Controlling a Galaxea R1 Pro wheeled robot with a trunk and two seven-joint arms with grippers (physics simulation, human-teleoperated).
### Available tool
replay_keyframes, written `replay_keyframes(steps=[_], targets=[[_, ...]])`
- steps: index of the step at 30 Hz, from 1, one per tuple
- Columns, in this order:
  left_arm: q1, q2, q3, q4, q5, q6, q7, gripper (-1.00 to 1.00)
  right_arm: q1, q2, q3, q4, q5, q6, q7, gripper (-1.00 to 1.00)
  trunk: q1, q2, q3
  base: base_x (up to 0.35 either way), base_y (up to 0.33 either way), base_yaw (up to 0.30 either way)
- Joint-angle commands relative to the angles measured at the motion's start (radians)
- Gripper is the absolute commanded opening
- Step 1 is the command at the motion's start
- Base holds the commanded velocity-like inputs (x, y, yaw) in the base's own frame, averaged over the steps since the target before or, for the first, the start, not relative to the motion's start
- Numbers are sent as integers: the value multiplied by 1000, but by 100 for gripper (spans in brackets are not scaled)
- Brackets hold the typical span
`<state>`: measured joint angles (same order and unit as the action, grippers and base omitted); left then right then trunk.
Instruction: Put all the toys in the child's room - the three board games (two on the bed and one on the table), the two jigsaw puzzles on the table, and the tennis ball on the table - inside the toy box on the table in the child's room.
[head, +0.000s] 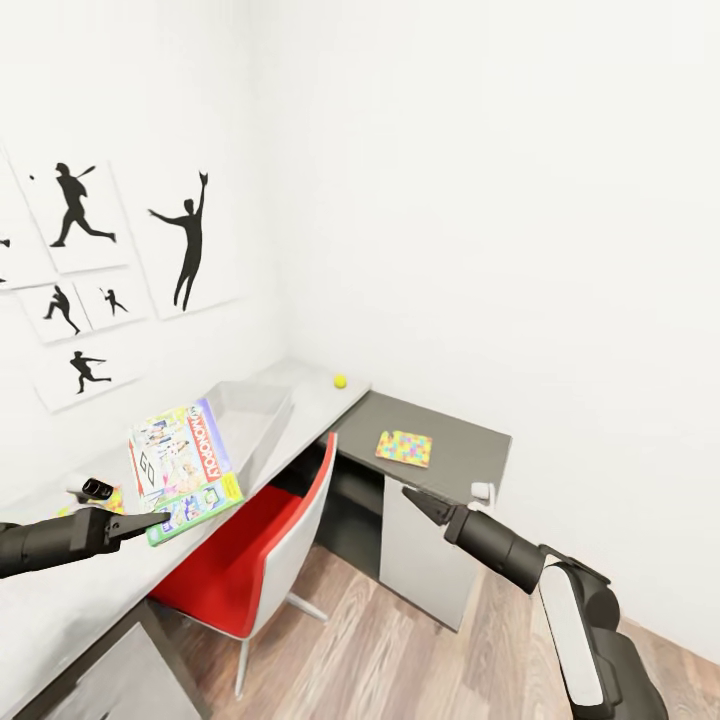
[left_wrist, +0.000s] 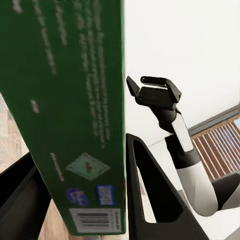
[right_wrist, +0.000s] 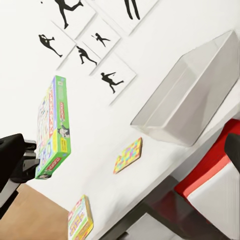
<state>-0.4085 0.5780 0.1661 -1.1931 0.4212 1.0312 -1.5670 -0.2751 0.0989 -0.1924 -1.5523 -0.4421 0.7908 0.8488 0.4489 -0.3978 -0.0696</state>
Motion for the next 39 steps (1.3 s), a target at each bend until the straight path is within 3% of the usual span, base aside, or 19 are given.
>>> replay_keyframes(steps=[1,12,39], targets=[[-1,0,0,0,1,10,-4,-100,-1,1,-3,0,-1,5,1,100,1,-2,-2,272,-179,59],[-1,0,0,0,1,10,-4,-100,-1,2,-2,-1,-1,5,-13,100,1,-2,-2,253,-185,43],[-1,0,0,0,1,10,-4,-100,-1,2,2,-2,-1,5,-14,100,1,-2,7,231,-186,272]])
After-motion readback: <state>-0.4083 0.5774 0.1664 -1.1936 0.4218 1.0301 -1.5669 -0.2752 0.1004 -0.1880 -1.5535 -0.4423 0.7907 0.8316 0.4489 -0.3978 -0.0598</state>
